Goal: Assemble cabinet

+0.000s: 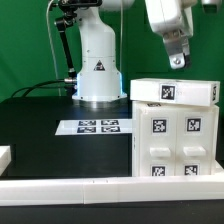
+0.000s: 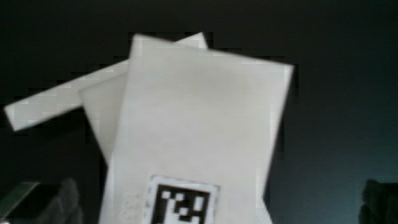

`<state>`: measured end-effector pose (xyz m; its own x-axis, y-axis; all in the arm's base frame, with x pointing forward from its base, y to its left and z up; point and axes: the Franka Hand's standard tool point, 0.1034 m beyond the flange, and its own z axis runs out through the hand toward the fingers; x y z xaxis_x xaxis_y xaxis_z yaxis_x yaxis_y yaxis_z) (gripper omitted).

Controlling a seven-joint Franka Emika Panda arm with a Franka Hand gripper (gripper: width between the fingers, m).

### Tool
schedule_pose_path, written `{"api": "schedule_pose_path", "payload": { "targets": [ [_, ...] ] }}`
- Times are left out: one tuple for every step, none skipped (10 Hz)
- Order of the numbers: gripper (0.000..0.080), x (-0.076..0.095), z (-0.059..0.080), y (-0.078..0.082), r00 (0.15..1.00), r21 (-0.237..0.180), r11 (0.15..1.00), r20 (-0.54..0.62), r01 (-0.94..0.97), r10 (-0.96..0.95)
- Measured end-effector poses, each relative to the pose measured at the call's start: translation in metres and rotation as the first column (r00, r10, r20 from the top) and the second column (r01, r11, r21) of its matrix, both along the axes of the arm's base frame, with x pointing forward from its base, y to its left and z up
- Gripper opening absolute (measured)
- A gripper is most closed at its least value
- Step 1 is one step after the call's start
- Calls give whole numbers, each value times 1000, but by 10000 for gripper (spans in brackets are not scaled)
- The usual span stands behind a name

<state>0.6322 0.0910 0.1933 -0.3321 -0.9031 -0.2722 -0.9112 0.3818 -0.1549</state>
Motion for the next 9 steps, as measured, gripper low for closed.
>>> {"api": "schedule_pose_path", "payload": {
  "targets": [
    [796, 0, -2, 0, 1000, -8, 1000, 3, -30, 30],
    [796, 0, -2, 0, 997, -22, 996, 10, -81, 82],
    [796, 3, 1, -1, 974, -59, 973, 33, -223, 225],
    [796, 3, 2, 1, 925, -100, 922, 33, -373, 378],
    [796, 3, 1, 2, 845, -145, 840, 38, -523, 533],
    [796, 2, 0, 4, 763, -174, 756, 33, -631, 645],
    [796, 1, 0, 4, 668, -194, 660, 25, -726, 743],
    [796, 1, 0, 4, 586, -214, 577, 22, -788, 810],
    [796, 1, -1, 4, 555, -226, 544, 21, -808, 832]
  ]
}}
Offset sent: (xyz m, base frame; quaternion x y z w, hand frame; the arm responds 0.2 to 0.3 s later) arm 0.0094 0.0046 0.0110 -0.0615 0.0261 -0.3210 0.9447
